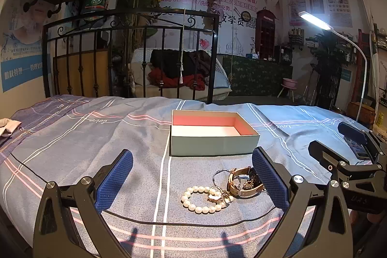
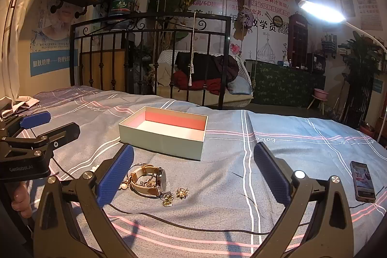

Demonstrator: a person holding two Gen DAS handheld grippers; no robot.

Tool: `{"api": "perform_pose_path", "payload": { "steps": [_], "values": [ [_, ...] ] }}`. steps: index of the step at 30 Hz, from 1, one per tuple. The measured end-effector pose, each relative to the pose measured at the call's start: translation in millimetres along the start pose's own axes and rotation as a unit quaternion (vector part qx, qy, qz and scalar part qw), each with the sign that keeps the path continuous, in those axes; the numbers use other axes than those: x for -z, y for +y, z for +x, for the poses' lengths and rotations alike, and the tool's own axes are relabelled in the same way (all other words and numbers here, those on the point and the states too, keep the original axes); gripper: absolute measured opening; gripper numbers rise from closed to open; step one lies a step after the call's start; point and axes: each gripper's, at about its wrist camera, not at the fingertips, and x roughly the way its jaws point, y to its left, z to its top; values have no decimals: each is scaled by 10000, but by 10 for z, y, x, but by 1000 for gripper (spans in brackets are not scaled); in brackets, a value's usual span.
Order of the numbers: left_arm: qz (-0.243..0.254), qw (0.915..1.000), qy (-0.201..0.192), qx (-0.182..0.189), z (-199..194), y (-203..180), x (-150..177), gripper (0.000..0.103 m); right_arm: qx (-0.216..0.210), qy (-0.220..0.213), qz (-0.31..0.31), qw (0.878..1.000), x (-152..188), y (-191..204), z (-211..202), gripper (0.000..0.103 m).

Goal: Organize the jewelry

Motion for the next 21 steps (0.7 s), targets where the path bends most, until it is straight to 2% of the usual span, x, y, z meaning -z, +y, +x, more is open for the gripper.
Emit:
{"api": "perform_pose_path", "payload": {
  "steps": [15, 18, 21],
  "values": [
    [-30, 9999, 114, 22, 63, -3, 53, 96, -34, 133, -34, 9999, -1, 14, 74, 97],
    [-85, 9991, 395, 106, 131, 18, 51, 96, -36, 346, -24, 9994, -20, -10, 143, 97],
    [-104, 9950, 975, 186, 290, 56, 86, 96, -134, 915, 116, 9956, 7, -79, 292, 97]
  ]
}}
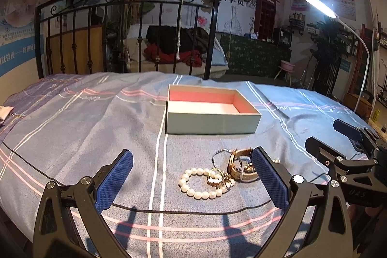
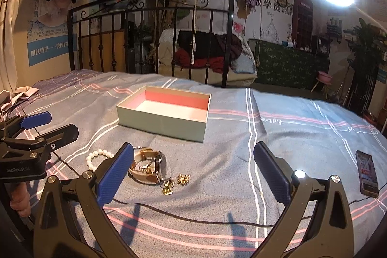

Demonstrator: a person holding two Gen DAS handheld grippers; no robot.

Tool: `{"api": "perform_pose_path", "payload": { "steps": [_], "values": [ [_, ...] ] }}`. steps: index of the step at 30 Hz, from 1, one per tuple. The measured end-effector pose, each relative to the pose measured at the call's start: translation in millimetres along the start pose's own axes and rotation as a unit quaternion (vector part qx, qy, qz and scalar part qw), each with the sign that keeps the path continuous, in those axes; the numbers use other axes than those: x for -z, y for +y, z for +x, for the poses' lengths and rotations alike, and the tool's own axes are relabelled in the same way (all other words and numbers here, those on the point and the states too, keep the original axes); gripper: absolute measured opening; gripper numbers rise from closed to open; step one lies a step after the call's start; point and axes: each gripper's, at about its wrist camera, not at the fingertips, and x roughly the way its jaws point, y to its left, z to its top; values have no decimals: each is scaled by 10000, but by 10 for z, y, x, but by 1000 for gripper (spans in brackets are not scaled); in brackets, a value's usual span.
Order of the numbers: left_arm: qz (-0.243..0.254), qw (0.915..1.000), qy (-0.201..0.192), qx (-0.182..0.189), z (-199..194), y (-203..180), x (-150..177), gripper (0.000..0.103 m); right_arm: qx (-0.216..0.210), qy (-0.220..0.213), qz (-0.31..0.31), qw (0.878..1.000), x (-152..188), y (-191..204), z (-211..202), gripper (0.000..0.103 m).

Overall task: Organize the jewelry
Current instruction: 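Grasp the pearl bracelet with the left tool while the right tool grasps a gold charm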

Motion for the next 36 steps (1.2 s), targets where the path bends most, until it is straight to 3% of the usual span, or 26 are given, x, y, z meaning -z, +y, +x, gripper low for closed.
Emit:
{"api": "perform_pose_path", "payload": {
  "steps": [2, 5, 10, 12, 16, 21, 25, 30, 33, 35, 36],
  "values": [
    [37, 9992, 400, 41, 127, 25, 17, 96, -176, 279, 170, 9993, 21, -72, 89, 94],
    [134, 9968, 790, 31, 302, 31, 52, 96, -206, 507, 177, 9983, 86, -118, 201, 81],
    [235, 9930, 1150, -92, 491, 81, 54, 96, -257, 726, 104, 9970, 153, -117, 332, 80],
    [203, 9902, 1366, -218, 589, 147, 46, 92, -276, 768, 104, 9966, 168, -130, 364, 80],
    [125, 9803, 1940, -353, 814, 278, 86, 73, -312, 871, 106, 9957, 192, -135, 450, 80],
    [637, 9735, 2140, -495, 912, 177, 138, 72, -379, 1012, 72, 9941, 228, -108, 541, 76],
    [648, 9674, 2395, -509, 963, 188, 104, 72, -405, 1199, 17, 9920, 258, -49, 607, 69],
    [900, 9658, 2365, -565, 966, 128, 129, 71, -494, 1412, -12, 9887, 292, -7, 690, 63],
    [1062, 9668, 2292, -390, 931, 58, 134, 54, -637, 1465, -94, 9871, 310, 49, 691, 53],
    [1273, 9666, 2214, -224, 900, -31, 147, 30, -785, 1497, -170, 9855, 333, 120, 685, 47],
    [1353, 9665, 2175, -170, 886, -77, 159, 25, -828, 1533, -224, 9844, 343, 157, 692, 43]
  ]
}}
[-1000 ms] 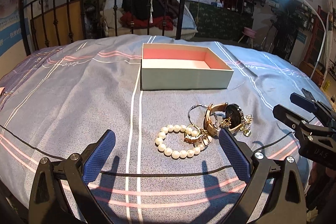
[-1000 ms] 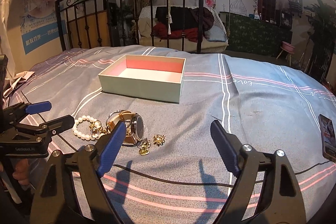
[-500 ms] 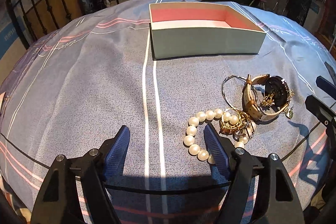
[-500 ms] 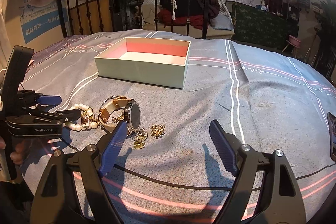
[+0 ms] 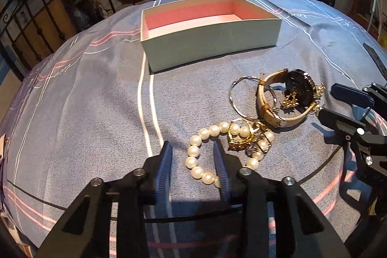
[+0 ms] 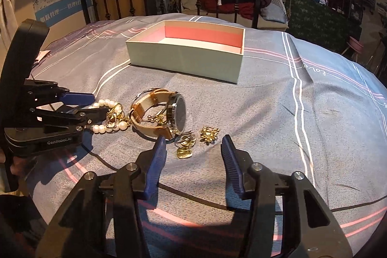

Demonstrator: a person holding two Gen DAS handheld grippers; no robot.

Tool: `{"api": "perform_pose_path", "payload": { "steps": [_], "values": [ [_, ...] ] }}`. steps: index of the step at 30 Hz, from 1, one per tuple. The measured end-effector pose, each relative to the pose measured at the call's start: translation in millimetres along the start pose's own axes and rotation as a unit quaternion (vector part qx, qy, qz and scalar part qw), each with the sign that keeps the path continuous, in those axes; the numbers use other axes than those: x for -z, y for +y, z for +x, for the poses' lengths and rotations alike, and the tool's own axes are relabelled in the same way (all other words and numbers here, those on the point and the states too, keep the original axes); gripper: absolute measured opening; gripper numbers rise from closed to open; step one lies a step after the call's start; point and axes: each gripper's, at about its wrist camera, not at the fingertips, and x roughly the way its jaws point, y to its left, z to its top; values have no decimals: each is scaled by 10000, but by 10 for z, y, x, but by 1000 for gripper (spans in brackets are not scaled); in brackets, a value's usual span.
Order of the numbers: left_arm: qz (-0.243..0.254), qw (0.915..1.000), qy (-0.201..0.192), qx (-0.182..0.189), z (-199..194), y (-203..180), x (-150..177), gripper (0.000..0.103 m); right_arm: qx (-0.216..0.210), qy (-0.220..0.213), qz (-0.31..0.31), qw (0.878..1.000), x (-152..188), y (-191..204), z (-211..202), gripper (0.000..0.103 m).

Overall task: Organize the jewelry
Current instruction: 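Grasp the pearl bracelet with the left tool while the right tool grasps a gold charm, then carry the bracelet and charm into the green box and open both tools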

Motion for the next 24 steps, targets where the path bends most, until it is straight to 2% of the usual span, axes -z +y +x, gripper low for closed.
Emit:
{"api": "perform_pose_path", "payload": {
  "steps": [1, 2, 4, 7, 11, 20, 24],
  "values": [
    [56, 10000, -55, 14, -6, -31, 2, 16, -30, 45, -57, 10000, 4, 36, 21, 41],
    [63, 9999, -118, 52, -12, -50, 10, 11, -46, 94, -86, 9999, 7, 60, 45, 38],
    [-15, 9997, -202, 99, -23, -41, 13, 9, -69, 203, -79, 9997, 23, 72, 102, 36],
    [-459, 9974, -275, 486, -74, 97, 4, 9, -132, 245, -40, 9996, 21, 41, 125, 32],
    [-629, 9935, -555, 775, -229, 112, -66, 9, -127, 255, -74, 9996, 24, 6, 118, 14],
    [-519, 9869, -1049, 1109, -601, 12, -275, 9, -89, 71, -130, 9999, 48, 26, 4, 14],
    [-571, 9833, -1184, 1256, -701, 36, -352, 9, -76, -139, -134, 9998, 15, 19, -107, 14]
  ]
}}
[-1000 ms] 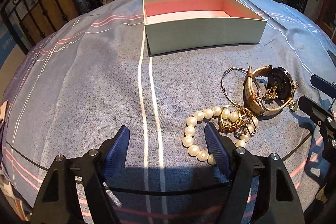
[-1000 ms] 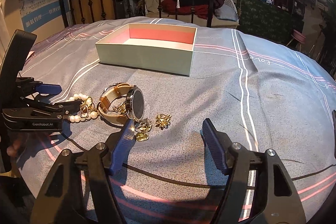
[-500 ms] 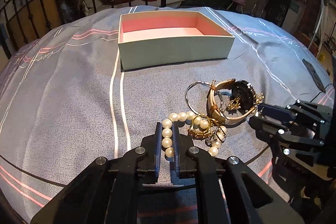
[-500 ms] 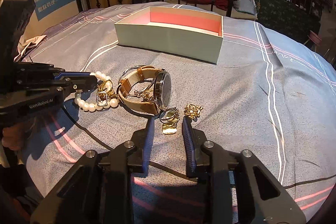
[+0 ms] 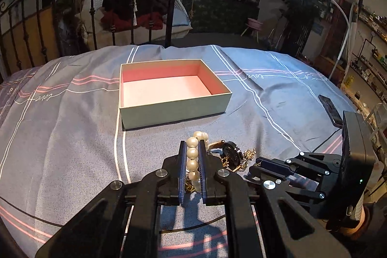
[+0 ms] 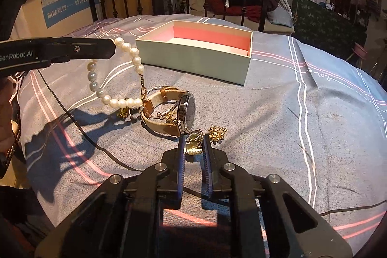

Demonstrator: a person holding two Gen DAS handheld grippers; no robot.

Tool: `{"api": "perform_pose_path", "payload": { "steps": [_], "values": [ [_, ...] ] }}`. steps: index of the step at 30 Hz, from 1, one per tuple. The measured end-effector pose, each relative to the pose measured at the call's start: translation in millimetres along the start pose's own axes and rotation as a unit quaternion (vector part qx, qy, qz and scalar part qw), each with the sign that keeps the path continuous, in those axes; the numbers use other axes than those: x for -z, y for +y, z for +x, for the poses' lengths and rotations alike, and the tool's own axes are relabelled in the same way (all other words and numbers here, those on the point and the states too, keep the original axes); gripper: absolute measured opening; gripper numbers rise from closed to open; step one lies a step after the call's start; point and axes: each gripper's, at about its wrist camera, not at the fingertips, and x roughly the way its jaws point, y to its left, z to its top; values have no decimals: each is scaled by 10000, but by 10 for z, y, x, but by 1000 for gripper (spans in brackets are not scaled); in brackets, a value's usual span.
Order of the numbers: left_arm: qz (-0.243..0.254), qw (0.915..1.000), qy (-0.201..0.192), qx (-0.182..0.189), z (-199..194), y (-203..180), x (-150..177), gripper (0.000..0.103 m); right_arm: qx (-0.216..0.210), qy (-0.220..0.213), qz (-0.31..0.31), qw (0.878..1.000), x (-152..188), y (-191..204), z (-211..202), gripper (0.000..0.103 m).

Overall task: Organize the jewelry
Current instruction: 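Carry the bracelet and charm into the green box and open both tools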

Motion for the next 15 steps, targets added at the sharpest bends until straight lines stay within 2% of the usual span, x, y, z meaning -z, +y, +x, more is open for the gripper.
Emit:
{"api": "perform_pose_path", "payload": {
  "steps": [5, 15],
  "values": [
    [-102, 9998, -123, 71, -39, 37, -132, 9, -29, -290, -34, 9996, -123, 3, -142, 14],
    [100, 9992, -370, -112, -33, 4, -419, 9, -58, -771, -234, 9967, -585, -16, -259, 14]
  ]
}}
